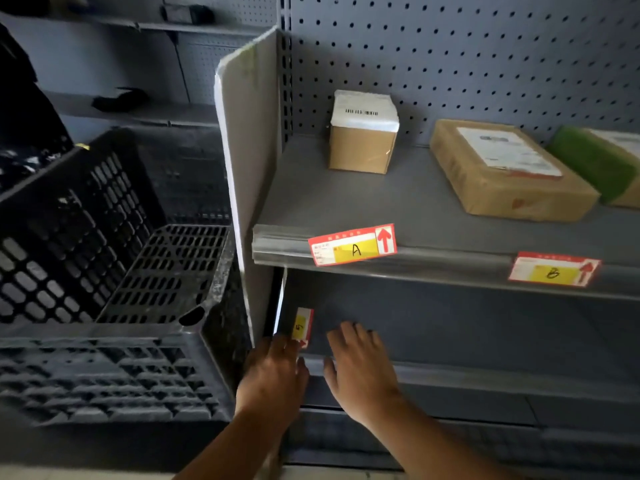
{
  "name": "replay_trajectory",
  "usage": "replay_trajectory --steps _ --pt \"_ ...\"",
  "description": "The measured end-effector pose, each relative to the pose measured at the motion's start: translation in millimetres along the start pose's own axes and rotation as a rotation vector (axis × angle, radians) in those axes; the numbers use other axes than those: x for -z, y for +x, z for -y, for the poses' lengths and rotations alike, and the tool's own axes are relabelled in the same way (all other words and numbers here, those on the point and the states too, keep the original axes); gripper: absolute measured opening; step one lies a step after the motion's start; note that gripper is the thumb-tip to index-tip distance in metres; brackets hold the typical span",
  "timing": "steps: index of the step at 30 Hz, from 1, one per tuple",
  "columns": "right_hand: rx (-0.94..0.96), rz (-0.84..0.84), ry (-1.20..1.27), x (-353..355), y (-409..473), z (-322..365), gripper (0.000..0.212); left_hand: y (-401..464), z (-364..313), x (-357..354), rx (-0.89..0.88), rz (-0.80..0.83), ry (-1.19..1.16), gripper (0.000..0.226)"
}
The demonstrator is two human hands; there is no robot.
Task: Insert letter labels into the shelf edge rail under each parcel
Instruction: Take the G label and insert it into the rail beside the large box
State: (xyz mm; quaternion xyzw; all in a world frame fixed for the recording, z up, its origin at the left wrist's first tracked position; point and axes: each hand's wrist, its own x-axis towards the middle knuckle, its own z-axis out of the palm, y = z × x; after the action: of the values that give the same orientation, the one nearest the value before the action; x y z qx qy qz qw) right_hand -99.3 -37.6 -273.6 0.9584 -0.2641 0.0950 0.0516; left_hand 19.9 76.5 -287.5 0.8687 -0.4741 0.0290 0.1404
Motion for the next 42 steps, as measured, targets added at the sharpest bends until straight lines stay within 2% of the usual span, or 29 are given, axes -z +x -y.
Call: replay_trajectory --steps 4,8,13,15,17,20,23,28,32,35,37,42 --pt "0.011 0.025 0.017 -7.4 8.0 5.2 0.032 8.2 7.2 -11.2 -0.050 0.001 0.003 0.031" --pt "0.024 0.040 0.029 -12.5 14.4 5.7 0.032 11.6 4.1 -24.3 -0.029 0.089 -0.020 0.028" --pt "0.036 0.074 0.067 -21.1 27.2 0.7 0.031 18.3 3.6 -34.5 -0.044 0.099 -0.014 0.023" --pt "0.039 0.090 0.110 -26.7 32.6 -3.0 0.035 19.5 1.2 -35.7 -0.028 0.077 -0.090 0.027" --pt "0.054 0.155 0.166 -31.4 39.3 -8.0 0.048 20.1 -6.4 -34.4 -0.072 0.056 -0.197 0.033" --pt "0.043 0.269 0.207 -38.3 50.5 -20.6 0.068 18.5 -16.1 -27.5 -0.167 0.030 -0.312 0.020" --pt "0.024 0.249 0.246 -43.4 58.6 -26.1 0.059 19.6 -6.5 -24.5 -0.147 0.031 -0.400 0.023" --pt "0.103 0.245 0.249 -52.0 61.2 -24.0 0.049 25.0 11.2 -27.8 -0.092 -0.018 -0.346 0.031" --pt "0.219 0.278 0.307 -52.4 67.6 -33.9 0.043 33.9 13.0 -30.2 -0.098 -0.021 -0.178 0.025" --pt "0.177 0.289 0.331 -48.4 73.9 -44.7 0.052 40.0 12.4 -35.0 -0.047 -0.022 -0.072 0.014" --pt "0.152 0.316 0.340 -46.6 76.1 -49.4 0.049 43.2 11.0 -40.1 -0.037 -0.032 -0.034 0.012" --pt "0.040 0.390 0.446 -44.3 74.9 -52.7 0.035 51.2 7.7 -46.4 -0.029 0.021 0.025 0.027"
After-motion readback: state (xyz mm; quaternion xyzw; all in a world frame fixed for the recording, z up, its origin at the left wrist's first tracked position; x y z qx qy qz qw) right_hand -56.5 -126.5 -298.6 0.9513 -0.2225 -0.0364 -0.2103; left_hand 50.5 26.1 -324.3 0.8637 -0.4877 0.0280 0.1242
